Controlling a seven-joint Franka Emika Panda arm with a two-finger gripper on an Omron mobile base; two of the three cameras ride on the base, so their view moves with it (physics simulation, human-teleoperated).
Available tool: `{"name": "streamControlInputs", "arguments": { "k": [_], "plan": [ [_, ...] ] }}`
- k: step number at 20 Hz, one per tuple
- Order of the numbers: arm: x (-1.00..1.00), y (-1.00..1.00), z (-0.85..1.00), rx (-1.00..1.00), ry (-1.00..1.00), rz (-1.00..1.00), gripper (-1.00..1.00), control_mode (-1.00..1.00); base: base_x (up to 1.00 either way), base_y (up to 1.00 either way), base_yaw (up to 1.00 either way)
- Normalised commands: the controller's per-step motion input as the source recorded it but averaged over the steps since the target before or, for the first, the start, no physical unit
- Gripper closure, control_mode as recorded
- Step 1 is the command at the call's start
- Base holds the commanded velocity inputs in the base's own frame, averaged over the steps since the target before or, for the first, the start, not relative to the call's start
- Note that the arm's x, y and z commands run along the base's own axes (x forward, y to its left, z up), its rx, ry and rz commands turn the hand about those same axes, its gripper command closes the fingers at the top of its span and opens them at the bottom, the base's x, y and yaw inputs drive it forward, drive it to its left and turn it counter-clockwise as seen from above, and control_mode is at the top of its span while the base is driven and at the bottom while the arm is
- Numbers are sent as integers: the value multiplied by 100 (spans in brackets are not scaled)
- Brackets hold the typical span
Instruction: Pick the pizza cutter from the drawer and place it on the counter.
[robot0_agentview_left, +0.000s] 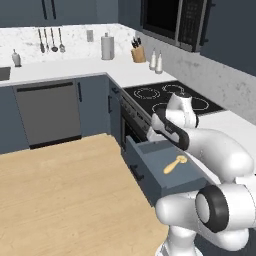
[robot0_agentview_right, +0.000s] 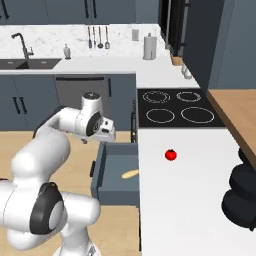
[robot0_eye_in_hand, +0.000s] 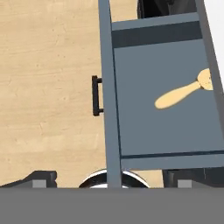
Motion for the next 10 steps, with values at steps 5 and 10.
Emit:
{"name": "streamControlInputs", "arguments": {
  "k": [5, 10],
  "plan": [
    [95, 41, -45, -2, -12, 0, -100, -100, 0, 0, 0],
    [77, 19, -20, -10, 8, 0, -100, -100, 0, 0, 0]
  ]
}}
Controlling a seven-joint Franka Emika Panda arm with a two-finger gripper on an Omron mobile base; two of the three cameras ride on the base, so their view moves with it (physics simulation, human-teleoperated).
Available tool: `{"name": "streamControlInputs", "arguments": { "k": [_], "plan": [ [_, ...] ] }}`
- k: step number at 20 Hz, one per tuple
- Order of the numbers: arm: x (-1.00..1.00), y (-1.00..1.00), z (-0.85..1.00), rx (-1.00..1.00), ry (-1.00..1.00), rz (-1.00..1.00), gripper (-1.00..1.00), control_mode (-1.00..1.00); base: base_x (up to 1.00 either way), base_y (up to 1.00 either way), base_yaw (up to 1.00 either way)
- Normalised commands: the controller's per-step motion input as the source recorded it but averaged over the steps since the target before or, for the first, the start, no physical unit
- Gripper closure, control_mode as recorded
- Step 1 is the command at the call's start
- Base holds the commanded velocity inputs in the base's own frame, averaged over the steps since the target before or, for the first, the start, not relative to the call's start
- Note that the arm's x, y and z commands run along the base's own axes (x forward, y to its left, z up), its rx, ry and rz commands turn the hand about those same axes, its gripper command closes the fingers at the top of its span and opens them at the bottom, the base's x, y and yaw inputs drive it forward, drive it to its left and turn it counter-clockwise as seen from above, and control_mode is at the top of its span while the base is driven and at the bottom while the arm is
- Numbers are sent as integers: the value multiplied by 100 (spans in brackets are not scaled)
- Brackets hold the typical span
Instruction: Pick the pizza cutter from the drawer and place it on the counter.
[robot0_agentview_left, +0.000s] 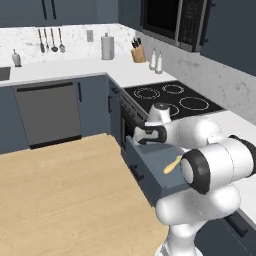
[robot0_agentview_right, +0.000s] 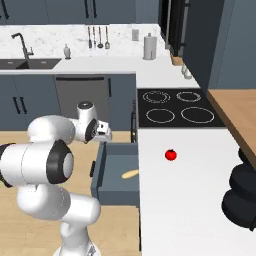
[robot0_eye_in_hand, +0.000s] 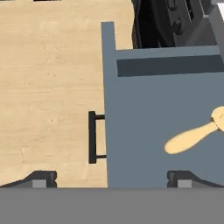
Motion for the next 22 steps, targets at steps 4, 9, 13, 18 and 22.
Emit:
{"name": "streamControlInputs", "arguments": {
  "k": [4, 9, 13, 18, 22],
  "plan": [
    [30, 0, -18, -2, 25, 1, -100, -100, 0, 0, 0],
    [0, 0, -44, 0, 33, 5, -100, -100, 0, 0, 0],
    [4, 2, -66, 0, 10, 1, -100, -100, 0, 0, 0],
    [16, 8, -64, 0, 0, 0, -100, -100, 0, 0, 0],
    [34, 16, -45, 0, 1, 0, -100, -100, 0, 0, 0]
  ]
}}
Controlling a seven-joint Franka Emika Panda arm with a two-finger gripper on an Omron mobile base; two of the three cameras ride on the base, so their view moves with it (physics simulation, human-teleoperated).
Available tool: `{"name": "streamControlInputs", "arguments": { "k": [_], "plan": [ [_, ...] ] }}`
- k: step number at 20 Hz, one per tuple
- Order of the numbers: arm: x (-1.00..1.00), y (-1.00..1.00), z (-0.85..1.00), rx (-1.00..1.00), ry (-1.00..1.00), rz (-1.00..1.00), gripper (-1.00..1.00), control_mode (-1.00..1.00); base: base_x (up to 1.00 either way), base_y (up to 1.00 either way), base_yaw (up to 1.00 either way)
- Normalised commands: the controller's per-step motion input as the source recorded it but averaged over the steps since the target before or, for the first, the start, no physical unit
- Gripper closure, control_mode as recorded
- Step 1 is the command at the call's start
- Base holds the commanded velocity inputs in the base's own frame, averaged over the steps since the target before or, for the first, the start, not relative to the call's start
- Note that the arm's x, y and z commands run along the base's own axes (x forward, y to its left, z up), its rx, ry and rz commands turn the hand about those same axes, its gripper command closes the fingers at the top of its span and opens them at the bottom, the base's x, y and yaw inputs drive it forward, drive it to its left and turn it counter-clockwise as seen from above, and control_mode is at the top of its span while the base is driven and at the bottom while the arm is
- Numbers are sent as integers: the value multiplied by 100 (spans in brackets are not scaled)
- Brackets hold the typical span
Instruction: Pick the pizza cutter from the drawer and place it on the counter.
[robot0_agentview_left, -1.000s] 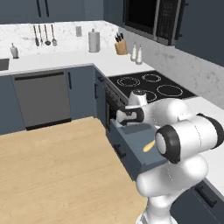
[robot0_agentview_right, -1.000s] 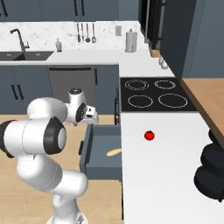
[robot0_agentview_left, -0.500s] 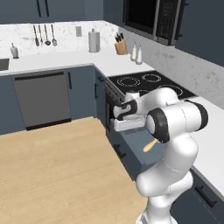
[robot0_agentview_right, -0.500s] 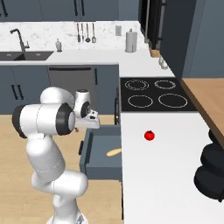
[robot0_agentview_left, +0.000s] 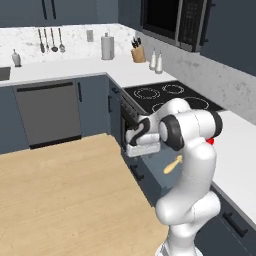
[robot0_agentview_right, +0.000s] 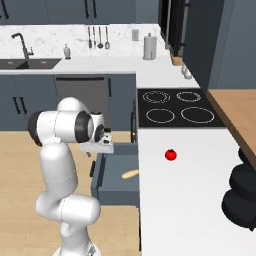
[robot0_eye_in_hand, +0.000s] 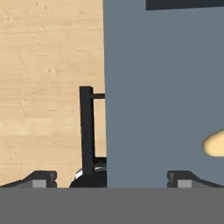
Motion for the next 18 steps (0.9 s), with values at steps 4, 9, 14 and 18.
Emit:
{"name": "streamControlInputs", "arguments": {
  "k": [4, 9, 14, 18],
  "plan": [
    [30, 21, -38, 0, 5, 0, -100, -100, 0, 0, 0],
    [2, 61, -9, 0, 10, 0, -100, -100, 0, 0, 0],
    [-22, 100, 0, 0, 5, 0, -100, -100, 0, 0, 0],
    [-35, 100, 0, 0, 1, 0, -100, -100, 0, 0, 0]
  ]
}}
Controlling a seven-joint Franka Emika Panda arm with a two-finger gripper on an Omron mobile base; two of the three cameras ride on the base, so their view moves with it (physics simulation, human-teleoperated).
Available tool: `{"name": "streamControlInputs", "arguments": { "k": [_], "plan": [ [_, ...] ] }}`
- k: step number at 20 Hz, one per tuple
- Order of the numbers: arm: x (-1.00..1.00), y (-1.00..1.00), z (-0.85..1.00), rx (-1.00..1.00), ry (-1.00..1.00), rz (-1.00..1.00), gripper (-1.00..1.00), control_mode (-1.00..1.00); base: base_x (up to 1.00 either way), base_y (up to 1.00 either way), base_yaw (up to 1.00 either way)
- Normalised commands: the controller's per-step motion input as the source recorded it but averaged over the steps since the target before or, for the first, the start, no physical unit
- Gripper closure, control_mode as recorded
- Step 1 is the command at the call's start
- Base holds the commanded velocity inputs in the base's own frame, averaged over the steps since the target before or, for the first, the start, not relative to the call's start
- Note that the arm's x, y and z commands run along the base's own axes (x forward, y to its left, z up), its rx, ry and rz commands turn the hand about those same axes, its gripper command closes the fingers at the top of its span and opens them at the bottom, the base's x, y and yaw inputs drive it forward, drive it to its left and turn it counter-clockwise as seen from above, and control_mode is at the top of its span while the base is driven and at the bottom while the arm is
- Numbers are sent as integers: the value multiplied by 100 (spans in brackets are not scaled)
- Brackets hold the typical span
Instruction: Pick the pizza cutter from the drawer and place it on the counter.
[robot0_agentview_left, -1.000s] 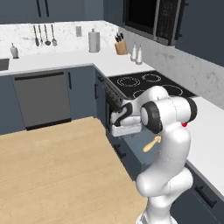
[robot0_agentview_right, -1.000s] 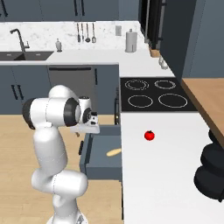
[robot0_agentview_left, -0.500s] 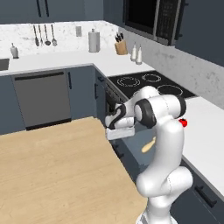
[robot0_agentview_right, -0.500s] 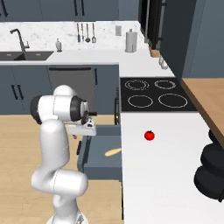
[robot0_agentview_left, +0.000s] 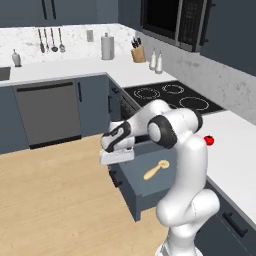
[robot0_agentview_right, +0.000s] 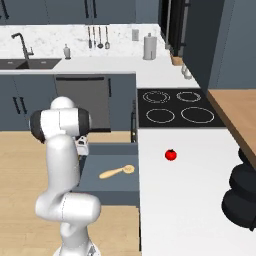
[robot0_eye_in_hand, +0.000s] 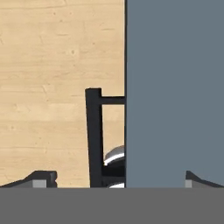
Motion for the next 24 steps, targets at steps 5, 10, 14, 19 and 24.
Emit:
{"name": "streamControlInputs", "arguments": {
  "k": [5, 10, 14, 19, 24],
  "plan": [
    [-9, 100, 6, 0, 0, 0, -100, -100, 0, 0, 0],
    [0, 75, 75, 1, -2, -1, -100, -100, 0, 0, 0],
    [10, -19, 100, 8, -2, -1, -100, -100, 0, 0, 0],
    [-10, -88, 72, 6, 0, -8, -100, -100, 0, 0, 0],
    [-69, -100, 0, 0, 0, -24, -100, -100, 0, 0, 0]
  ]
}}
